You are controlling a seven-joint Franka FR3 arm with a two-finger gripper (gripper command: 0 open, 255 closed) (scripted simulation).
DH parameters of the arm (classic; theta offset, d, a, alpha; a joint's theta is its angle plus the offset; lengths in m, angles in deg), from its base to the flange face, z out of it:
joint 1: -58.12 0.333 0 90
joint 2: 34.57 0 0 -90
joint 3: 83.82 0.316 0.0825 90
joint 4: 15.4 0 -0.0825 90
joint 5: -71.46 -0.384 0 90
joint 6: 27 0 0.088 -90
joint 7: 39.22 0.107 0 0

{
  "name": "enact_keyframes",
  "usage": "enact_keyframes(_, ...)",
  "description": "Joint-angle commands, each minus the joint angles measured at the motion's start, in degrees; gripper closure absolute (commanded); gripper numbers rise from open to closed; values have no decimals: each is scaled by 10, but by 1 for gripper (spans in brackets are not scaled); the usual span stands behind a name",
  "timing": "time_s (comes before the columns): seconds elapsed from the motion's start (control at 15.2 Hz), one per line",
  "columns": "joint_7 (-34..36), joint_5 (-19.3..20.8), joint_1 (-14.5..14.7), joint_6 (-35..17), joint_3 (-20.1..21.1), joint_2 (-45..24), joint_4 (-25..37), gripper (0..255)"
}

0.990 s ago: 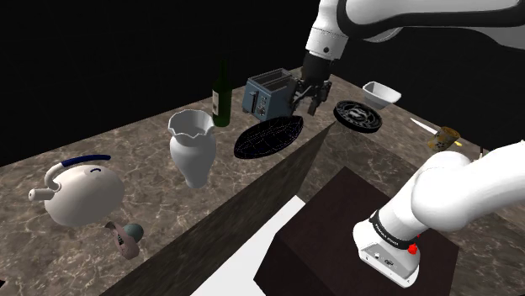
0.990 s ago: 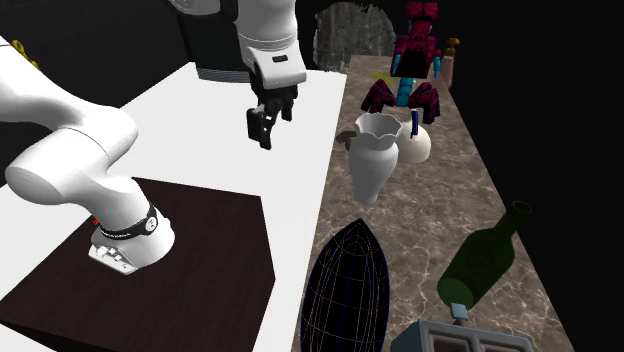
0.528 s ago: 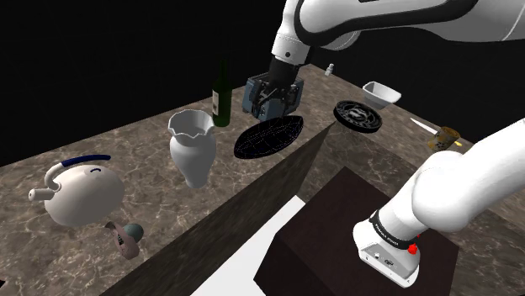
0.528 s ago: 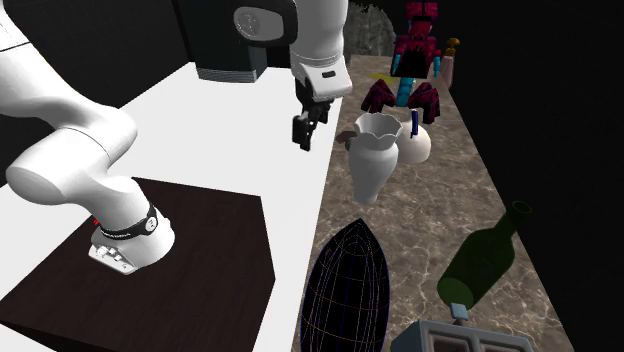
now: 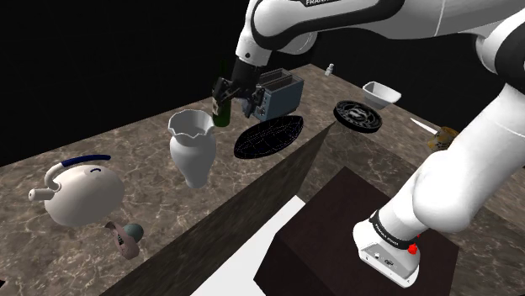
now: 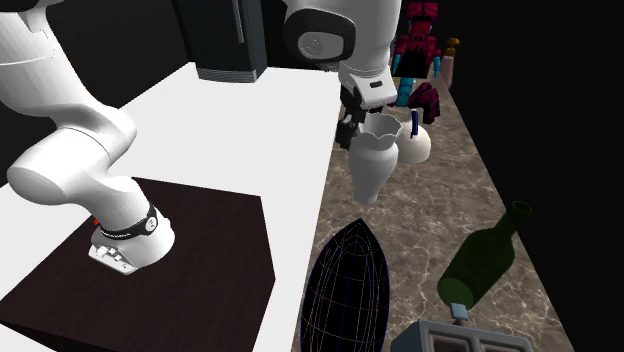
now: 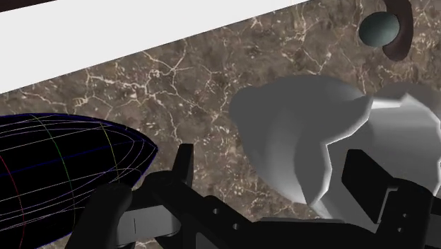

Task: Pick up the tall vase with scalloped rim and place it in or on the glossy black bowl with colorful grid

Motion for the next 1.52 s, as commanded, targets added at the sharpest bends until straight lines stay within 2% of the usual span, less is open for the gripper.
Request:
enact_keyframes(0.0, 14, 0, 6, -16, 5, -40, 33, 0)
enact_keyframes(0.26, 38, 6, 17, -28, 9, -112, 108, 0)
enact_keyframes(0.73, 38, 6, 27, -77, 13, -138, 87, 0)
enact_keyframes(1.25, 38, 6, 27, -77, 13, -138, 87, 0)
enact_keyframes(1.32, 38, 6, 27, -77, 13, -138, 87, 255)
enact_keyframes(1.45, 38, 6, 27, -77, 13, -138, 87, 255)
